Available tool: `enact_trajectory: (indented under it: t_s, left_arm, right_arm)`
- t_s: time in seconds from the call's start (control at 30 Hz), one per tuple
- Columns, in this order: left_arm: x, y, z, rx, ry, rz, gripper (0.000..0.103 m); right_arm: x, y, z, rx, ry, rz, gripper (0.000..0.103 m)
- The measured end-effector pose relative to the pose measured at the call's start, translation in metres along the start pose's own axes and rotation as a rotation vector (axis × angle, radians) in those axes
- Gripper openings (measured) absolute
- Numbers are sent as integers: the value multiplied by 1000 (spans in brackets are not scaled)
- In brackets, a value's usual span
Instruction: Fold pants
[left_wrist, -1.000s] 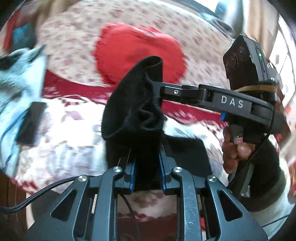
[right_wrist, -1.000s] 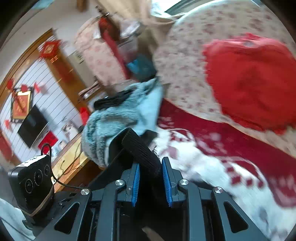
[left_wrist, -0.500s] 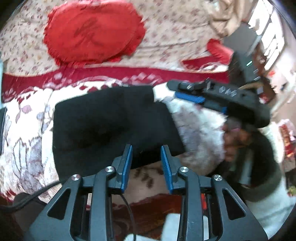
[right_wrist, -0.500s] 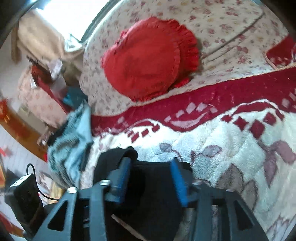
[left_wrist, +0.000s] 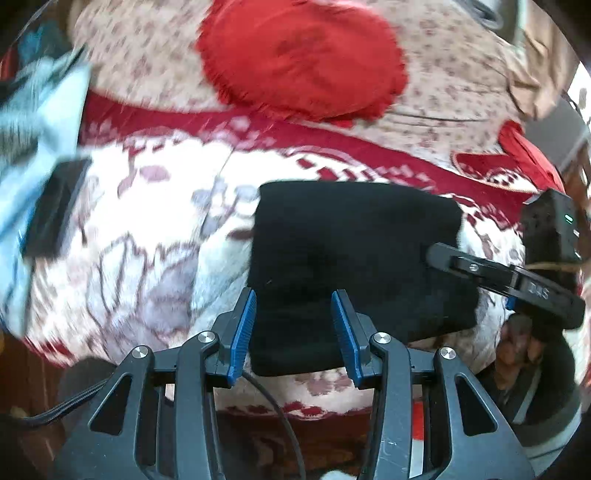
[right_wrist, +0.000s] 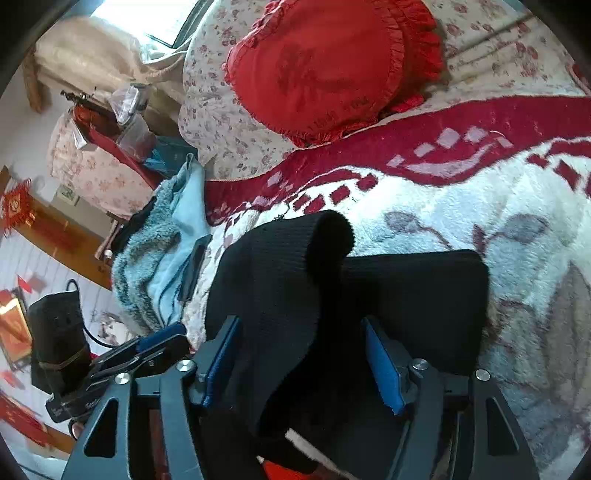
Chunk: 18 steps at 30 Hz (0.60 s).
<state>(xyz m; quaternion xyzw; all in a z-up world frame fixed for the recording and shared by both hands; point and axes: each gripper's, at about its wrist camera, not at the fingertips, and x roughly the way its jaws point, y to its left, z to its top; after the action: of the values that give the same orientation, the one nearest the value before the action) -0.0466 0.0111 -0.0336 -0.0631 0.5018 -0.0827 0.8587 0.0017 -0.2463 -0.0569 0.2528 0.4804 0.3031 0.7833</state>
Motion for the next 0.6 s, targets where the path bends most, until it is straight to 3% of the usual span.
enact_trajectory:
  t_s: [0.07, 0.17, 0.23, 0.33, 0.4, 0.5, 0.6]
  left_arm:
    - [7, 6, -3, -35, 27, -16, 42]
    - [6, 1, -3, -33, 29, -26, 42]
    - [-1, -7, 1, -22, 10, -38, 42]
    - [-11, -19, 7, 3, -23, -57, 42]
    - [-11, -26, 10, 17, -29, -66, 42]
    - [1, -39, 9, 48, -7, -60, 42]
    - [11, -50, 5, 78, 8, -34, 42]
  right_arm:
    - [4, 9, 2, -34, 5, -7, 28]
    - [8, 21, 2, -90, -8, -6, 18]
    - [-2, 31, 2, -141, -29, -10, 11]
    - [-31, 39, 4, -192, -79, -28, 10]
    - [-53, 35, 4, -212, -107, -64, 2]
    - [-64, 15, 0, -182, -102, -143, 2]
    - [-61, -11, -6, -82, -83, -126, 2]
